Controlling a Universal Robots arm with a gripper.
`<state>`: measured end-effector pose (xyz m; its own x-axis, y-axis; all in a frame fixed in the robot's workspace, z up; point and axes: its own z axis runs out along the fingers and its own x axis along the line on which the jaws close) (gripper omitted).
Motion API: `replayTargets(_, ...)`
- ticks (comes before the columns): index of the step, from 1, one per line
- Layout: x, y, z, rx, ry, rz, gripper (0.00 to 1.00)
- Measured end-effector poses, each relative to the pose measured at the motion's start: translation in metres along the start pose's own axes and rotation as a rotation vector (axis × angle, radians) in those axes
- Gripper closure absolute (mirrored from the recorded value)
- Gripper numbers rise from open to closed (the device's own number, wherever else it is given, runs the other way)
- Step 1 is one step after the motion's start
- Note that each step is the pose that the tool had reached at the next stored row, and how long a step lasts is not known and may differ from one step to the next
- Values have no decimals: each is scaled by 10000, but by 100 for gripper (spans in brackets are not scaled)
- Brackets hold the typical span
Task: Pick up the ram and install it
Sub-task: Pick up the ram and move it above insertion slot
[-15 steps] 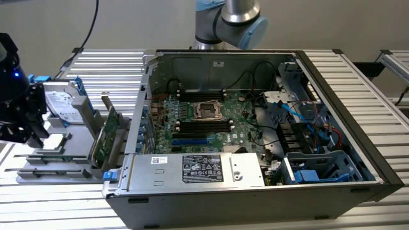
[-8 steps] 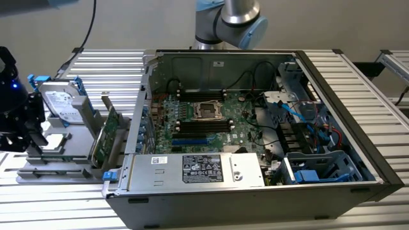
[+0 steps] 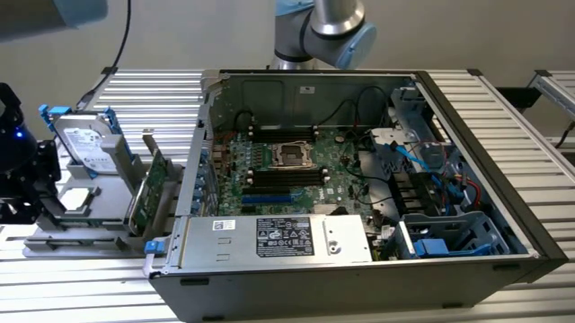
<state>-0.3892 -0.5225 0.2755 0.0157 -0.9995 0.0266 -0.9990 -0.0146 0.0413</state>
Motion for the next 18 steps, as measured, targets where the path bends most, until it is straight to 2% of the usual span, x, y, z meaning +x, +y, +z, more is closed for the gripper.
replayTargets(18,1,13,328,29,-16,-618,70)
